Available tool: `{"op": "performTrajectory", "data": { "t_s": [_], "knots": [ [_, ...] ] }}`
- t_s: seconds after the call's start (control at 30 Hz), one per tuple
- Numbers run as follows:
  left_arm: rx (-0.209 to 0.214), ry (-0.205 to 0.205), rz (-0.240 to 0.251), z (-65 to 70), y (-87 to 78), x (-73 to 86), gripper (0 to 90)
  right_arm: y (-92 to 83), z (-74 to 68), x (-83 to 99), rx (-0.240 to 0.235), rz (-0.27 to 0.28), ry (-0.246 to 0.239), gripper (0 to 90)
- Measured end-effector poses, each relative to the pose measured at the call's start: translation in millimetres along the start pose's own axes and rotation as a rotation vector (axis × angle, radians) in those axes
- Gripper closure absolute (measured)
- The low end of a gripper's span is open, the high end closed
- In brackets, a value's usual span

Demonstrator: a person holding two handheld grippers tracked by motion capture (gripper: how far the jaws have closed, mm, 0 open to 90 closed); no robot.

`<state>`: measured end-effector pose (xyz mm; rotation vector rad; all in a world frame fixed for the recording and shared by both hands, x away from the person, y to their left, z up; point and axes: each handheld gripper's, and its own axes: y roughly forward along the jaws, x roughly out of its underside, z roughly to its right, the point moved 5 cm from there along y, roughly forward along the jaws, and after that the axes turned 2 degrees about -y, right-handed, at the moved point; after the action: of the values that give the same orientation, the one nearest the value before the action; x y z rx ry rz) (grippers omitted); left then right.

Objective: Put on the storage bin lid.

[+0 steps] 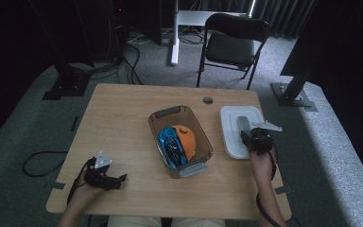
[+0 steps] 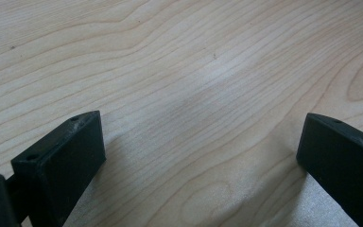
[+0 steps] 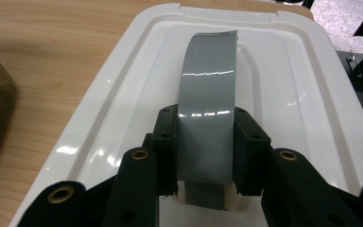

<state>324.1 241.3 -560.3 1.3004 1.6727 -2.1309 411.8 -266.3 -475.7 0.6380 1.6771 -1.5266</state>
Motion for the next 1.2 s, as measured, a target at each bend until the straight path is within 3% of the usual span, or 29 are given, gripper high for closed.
{"op": "performTrajectory", "data": {
  "t_s": [0.57, 0.87, 1.2],
  "knots": [
    [-0.001, 0.002, -0.001, -0.2, -0.1, 0.0, 2.4, -30.7, -34.1, -34.0, -0.040, 0.060, -0.043, 67.2],
    [-0.001, 0.002, -0.002, -0.4, -0.2, 0.0, 2.4, -41.3, -59.7, -46.5, -0.082, 0.086, -0.074, 67.2],
    [-0.003, -0.002, 0.001, -0.3, 0.0, -0.1, 2.4, -42.6, -102.2, -55.4, -0.156, 0.085, -0.120, 67.2]
  ]
}}
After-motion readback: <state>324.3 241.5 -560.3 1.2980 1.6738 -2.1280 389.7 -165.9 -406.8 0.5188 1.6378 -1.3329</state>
